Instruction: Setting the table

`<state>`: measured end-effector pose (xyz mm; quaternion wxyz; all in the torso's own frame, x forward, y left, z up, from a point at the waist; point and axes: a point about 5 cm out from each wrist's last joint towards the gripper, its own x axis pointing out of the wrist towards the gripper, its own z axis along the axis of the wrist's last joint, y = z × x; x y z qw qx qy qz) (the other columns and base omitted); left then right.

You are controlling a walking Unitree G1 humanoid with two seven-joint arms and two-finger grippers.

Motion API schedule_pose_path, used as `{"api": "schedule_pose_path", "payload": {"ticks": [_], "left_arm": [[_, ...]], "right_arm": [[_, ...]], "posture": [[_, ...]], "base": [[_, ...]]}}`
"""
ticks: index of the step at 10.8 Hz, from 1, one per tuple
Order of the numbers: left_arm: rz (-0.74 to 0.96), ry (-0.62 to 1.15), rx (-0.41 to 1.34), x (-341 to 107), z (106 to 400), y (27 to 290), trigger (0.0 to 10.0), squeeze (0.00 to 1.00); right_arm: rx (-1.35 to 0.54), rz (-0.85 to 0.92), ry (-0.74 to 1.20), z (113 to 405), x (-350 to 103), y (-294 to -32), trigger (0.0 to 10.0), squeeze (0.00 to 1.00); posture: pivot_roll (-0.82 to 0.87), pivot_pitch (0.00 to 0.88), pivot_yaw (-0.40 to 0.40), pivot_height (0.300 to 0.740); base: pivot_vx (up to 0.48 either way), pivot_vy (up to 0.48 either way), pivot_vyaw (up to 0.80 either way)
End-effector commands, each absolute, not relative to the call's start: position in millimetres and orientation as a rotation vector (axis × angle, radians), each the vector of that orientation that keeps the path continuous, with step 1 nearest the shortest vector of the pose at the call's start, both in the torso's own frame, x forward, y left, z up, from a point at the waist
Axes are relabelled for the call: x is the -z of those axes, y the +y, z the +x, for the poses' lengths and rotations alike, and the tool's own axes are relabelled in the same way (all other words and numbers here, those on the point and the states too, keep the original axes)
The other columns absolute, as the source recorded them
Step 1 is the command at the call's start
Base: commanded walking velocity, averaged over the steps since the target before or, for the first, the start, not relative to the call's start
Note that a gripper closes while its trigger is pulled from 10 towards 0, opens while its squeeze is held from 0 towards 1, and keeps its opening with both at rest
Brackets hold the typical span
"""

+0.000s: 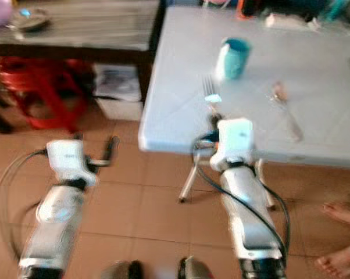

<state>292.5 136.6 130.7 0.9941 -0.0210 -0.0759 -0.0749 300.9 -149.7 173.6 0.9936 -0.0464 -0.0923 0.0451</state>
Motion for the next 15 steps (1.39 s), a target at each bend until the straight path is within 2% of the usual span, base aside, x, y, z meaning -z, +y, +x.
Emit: {"api": "schedule_pose_path", "payload": {"ticks": [1, 9, 15], "left_arm": [[-0.024, -0.144, 0.126, -128.6, 291.6, 143.4, 10.0, 0.00], [-0.023, -0.136, 0.122, -124.8, 292.5, 141.6, 10.0, 0.00], [-0.015, -0.186, 0.119, -132.0, 292.1, 144.6, 10.0, 0.00]], "right_arm": [[-0.092, -0.088, -0.201, 299.0, -176.4, -148.8, 10.0, 0.00], [-0.088, -0.099, -0.198, 298.1, -174.2, -152.0, 10.0, 0.00], [-0.088, -0.115, -0.212, 299.9, -177.3, -153.1, 10.0, 0.00]], "posture": [[-0.07, 0.218, -0.014, 0.740], [-0.08, 0.221, -0.019, 0.740], [-0.08, 0.215, -0.025, 0.740]], "base": [[0.000, 0.480, 0.00], [0.000, 0.480, 0.00], [0.000, 0.000, 0.00]]}}
